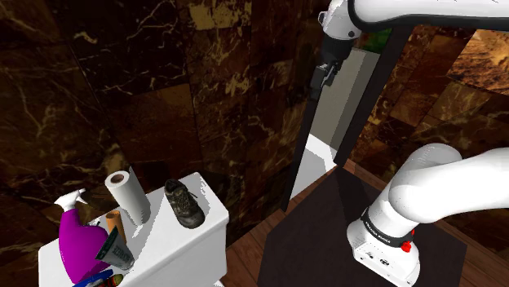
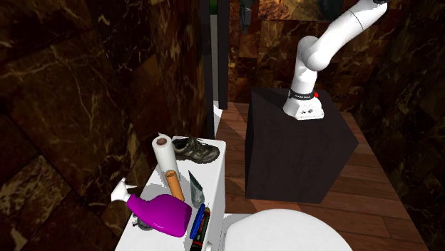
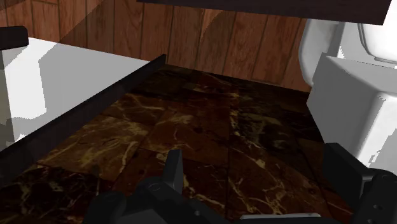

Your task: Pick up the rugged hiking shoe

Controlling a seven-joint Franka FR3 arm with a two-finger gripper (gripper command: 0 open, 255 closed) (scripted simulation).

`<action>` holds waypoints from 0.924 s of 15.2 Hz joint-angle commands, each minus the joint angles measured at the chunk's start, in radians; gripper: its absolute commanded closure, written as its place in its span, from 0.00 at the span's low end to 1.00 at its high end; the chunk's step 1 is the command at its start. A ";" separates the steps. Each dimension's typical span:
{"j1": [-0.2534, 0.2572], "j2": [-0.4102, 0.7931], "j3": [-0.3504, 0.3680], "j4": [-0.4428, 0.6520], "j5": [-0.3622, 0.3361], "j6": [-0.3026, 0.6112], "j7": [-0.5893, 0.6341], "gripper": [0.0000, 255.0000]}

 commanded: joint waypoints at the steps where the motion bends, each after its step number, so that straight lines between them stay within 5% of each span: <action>1: 0.000 0.000 0.000 0.000 0.000 0.000 0.000 0.00; 14: 0.094 0.295 0.128 -0.037 0.162 0.296 0.151 0.00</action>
